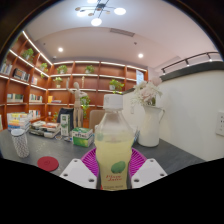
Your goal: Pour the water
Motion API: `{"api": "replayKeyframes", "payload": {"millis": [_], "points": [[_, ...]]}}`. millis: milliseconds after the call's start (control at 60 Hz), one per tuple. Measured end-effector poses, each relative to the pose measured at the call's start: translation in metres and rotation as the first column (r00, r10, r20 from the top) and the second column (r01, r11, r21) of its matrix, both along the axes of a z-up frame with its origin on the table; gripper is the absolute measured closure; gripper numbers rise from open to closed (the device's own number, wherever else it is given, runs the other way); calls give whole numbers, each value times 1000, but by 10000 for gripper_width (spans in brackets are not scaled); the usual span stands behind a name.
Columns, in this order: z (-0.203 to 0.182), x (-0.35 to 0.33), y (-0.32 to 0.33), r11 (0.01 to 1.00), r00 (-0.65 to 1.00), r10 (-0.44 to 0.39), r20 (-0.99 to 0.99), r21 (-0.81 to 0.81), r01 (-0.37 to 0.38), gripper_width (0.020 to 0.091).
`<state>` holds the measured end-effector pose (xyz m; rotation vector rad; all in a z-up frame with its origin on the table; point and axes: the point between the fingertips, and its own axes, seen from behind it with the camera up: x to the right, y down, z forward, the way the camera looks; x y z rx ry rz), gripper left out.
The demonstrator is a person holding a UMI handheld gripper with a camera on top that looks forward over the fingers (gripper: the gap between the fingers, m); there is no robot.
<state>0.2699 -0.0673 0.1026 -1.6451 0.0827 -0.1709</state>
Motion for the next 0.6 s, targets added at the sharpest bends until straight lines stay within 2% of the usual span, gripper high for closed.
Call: {"api": "replayKeyframes", "payload": {"millis": [150, 267, 450, 600], "points": [[8, -30, 4, 997, 976, 38, 213, -69, -23, 764], [10, -71, 14, 990, 892, 95, 441, -136, -38, 764], [23, -139, 33, 977, 625, 201, 755, -203, -69, 764], [30, -186, 45, 969, 361, 245, 900, -239, -62, 744]]}}
